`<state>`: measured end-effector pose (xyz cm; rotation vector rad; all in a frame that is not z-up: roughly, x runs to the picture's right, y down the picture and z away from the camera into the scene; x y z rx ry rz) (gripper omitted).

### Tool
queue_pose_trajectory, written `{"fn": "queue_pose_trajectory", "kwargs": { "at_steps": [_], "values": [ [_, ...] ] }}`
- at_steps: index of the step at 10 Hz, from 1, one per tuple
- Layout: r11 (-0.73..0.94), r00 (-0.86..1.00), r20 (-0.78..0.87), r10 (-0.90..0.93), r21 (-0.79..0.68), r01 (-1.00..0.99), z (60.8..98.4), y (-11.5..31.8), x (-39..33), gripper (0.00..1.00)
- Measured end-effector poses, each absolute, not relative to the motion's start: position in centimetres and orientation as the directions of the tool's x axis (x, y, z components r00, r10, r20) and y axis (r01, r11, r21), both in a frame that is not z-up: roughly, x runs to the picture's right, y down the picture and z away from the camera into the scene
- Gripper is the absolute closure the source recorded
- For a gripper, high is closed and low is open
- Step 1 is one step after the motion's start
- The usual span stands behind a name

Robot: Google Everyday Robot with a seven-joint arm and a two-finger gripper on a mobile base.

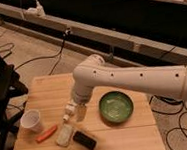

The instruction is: Place the pepper in the ceramic cup

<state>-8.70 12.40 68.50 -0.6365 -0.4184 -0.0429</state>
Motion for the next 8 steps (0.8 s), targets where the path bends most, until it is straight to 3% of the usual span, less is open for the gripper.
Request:
{"fn": "queue_pose_trajectory", "kwargs": {
  "at_steps": [3, 8],
  "values": [
    [0.8, 0.912, 0.401, 0.082, -0.573, 0.18, 68.8, 13.0, -9.5, 0.2],
    [0.735, 0.848, 0.53, -0.013, -0.57, 0.368, 70.1, 18.4, -18.9, 0.2]
  ]
}}
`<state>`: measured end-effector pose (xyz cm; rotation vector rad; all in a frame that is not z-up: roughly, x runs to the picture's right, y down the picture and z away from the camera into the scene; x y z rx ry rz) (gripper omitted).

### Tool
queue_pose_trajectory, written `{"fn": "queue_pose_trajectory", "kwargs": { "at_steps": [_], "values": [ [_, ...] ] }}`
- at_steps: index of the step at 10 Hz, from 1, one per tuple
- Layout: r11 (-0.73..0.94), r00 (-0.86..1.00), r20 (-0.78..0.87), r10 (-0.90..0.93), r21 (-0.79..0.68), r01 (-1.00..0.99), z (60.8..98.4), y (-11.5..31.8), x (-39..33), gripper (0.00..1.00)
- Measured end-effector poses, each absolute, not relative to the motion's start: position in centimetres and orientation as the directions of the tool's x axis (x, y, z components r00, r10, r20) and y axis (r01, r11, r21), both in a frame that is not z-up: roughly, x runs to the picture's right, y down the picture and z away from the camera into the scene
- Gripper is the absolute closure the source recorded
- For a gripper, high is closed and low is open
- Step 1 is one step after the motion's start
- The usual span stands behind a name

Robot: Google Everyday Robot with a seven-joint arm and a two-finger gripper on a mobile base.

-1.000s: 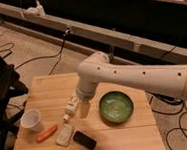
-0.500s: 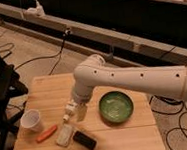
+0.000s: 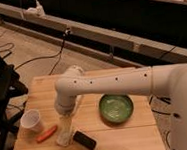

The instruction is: Place the pepper in the ceramic cup

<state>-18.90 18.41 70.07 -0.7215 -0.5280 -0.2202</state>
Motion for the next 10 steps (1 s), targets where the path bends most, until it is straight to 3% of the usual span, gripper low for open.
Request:
{"fn": "queue_pose_trajectory", "kwargs": {
  "at_steps": [4, 10],
  "values": [
    [0.695, 0.806, 0.587, -0.069, -0.551, 0.461, 71.9, 21.3, -24.4, 0.2],
    [0.691, 0.825, 0.561, -0.066, -0.571, 0.443, 72.8, 21.5, -23.9, 0.2]
  ]
}}
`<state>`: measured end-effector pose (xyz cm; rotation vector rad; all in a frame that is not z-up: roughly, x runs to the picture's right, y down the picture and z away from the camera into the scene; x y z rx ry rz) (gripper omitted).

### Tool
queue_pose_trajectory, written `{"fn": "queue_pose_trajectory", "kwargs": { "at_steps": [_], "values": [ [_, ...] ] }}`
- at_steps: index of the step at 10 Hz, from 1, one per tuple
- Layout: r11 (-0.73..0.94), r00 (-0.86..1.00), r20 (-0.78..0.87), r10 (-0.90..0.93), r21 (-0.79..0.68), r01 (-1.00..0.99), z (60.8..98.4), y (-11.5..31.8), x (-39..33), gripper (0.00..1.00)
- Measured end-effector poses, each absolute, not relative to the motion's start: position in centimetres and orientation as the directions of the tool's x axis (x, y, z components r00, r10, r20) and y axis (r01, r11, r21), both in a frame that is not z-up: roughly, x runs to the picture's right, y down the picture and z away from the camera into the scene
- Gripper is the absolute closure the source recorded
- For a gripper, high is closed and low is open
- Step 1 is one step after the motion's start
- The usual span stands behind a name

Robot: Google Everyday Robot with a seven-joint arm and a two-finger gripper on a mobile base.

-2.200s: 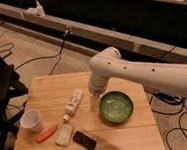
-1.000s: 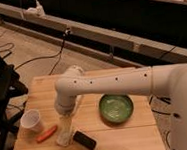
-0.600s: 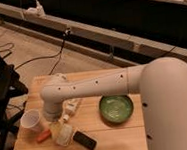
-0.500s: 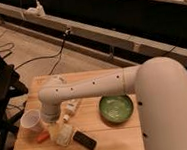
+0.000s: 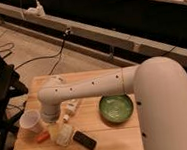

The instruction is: Place the pepper in the ceramic cup

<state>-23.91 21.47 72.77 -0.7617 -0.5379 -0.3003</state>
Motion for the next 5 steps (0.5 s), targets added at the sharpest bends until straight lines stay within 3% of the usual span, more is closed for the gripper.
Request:
{"fn": "queue_pose_trajectory", "kwargs": {
  "at_steps": [5],
  "values": [
    [0.653, 0.868, 0.494, 0.05, -0.674, 0.346, 76.7, 23.6, -24.8, 0.2]
  ]
}}
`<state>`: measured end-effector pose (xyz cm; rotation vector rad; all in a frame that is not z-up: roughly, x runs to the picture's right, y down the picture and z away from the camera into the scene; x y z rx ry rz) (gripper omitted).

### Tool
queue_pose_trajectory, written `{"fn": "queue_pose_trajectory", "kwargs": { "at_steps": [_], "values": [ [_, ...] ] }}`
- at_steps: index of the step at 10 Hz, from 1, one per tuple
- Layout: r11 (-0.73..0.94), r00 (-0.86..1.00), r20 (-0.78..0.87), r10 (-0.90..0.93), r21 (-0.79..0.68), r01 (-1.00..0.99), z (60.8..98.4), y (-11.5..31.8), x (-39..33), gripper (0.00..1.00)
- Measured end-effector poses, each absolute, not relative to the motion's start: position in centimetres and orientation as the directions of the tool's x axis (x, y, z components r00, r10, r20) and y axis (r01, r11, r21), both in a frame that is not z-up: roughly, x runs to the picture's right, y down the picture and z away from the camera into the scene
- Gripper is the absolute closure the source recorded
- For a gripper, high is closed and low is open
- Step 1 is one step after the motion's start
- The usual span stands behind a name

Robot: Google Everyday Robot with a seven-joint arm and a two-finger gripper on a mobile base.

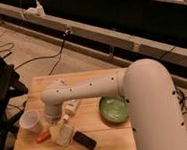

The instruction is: Place the pepper in the ceramic cup

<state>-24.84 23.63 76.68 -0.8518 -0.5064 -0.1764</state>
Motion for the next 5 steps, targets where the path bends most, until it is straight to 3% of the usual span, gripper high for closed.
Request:
{"fn": "queue_pose_trajectory", "kwargs": {
  "at_steps": [2, 5],
  "values": [
    [0.643, 0.869, 0.489, 0.075, -0.69, 0.332, 77.8, 24.1, -26.1, 0.26],
    [0.63, 0.866, 0.494, 0.078, -0.698, 0.341, 79.2, 25.3, -28.0, 0.55]
  ]
}}
